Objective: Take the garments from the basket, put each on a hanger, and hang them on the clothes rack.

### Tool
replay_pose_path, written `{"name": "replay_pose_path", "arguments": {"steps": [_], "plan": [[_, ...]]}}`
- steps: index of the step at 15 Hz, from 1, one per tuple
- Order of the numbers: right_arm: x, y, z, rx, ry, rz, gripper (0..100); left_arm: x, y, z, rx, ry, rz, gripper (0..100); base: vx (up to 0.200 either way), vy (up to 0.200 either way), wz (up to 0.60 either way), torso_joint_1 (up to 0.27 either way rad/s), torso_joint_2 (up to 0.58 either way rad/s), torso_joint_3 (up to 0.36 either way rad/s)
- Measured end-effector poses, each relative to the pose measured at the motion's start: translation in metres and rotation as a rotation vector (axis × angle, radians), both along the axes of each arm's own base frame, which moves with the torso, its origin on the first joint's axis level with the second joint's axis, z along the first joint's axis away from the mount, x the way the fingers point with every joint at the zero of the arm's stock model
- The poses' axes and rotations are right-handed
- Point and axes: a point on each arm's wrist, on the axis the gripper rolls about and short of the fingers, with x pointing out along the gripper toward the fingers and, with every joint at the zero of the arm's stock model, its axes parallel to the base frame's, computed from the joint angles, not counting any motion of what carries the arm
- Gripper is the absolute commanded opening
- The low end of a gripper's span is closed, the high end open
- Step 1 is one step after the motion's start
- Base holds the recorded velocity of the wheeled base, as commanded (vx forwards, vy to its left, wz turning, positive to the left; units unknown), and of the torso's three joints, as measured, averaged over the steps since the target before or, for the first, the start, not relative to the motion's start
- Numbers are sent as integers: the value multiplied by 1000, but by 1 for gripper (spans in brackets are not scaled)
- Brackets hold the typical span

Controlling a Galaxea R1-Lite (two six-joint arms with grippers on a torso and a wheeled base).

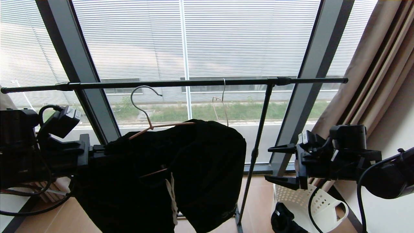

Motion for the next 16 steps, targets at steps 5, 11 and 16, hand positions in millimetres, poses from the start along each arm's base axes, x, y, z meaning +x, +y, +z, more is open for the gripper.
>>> {"name": "replay_pose_path", "arguments": {"steps": [5,11,16], "plan": [[-10,24,17,-35,-4,-75,100,-17,14,-4,0,14,69,0,0,0,0,0,0,0],[-16,47,28,-67,-5,-191,100,-29,28,-8,5,24,150,0,0,0,0,0,0,0],[-16,51,30,-61,-24,-193,100,-28,32,-18,111,22,259,0,0,0,0,0,0,0]]}}
